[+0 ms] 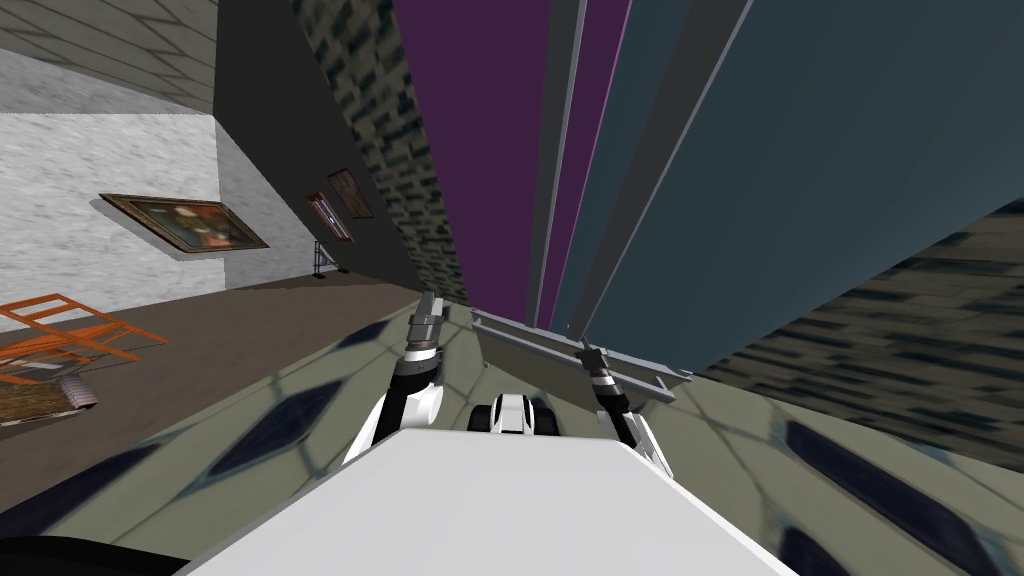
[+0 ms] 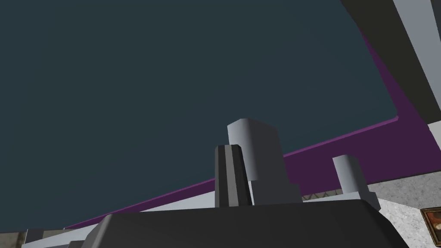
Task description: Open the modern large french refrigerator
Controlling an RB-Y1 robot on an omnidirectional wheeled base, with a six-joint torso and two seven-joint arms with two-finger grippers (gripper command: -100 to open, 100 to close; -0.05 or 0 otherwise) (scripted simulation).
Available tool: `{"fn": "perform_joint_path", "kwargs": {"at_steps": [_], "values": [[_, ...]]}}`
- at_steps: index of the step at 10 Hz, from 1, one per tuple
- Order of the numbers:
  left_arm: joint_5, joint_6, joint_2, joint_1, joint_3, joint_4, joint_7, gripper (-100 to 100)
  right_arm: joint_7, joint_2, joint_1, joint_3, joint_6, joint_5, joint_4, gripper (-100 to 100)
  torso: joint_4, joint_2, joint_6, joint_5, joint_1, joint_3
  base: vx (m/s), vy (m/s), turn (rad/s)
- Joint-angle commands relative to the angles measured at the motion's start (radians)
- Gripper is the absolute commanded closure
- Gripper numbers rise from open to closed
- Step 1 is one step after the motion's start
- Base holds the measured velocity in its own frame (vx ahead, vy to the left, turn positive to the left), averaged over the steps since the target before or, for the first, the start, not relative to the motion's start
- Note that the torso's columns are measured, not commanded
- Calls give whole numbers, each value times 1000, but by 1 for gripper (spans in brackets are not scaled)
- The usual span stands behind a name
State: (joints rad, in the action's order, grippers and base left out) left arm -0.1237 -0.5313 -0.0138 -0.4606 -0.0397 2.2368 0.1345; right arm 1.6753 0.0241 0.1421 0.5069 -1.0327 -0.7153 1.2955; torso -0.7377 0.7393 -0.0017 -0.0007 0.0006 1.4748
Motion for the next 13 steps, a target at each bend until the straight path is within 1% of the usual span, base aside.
{"fn": "perform_joint_path", "kwargs": {"at_steps": [1, 3, 6, 7, 8, 9, 13], "values": [[0, 0, 0, 0, 0, 0, 0, 0, -3, -71, -1, -1, 3, 0, 0, -100, 0, 0, 1, 1, 0, 0, 0, 0, 0], [0, 0, 0, 0, 0, 0, 0, 0, -6, -123, -2, -2, 6, 0, 0, -100, 0, -1, 2, 1, 0, 1, -6, 6, 3], [0, 0, 0, 0, 0, 0, 0, 0, -15, -179, -6, -5, 14, 0, 1, -100, 0, -1, 2, 1, 0, 1, -6, 8, 4], [0, 0, 0, 0, 0, 0, 0, 0, -40, -160, -18, -14, 39, -3, 10, -100, 0, -1, 2, 1, 0, 1, -39, 49, 33], [0, 0, 0, 0, 0, 0, 0, 0, -55, -172, -26, -20, 53, -5, 15, -100, -1, 0, 1, 1, 2, 0, -49, 79, 39], [0, 0, 0, 0, 0, 0, 0, 0, -63, -127, -30, -23, 61, -7, 20, -100, -1, 0, 2, 2, 3, 0, -43, 71, 13], [0, 0, 0, 0, 0, 0, 0, 0, -66, -54, -33, -24, 65, -8, 23, -100, -1, -2, 1, 1, -1, 1, -11, 16, 1]]}}
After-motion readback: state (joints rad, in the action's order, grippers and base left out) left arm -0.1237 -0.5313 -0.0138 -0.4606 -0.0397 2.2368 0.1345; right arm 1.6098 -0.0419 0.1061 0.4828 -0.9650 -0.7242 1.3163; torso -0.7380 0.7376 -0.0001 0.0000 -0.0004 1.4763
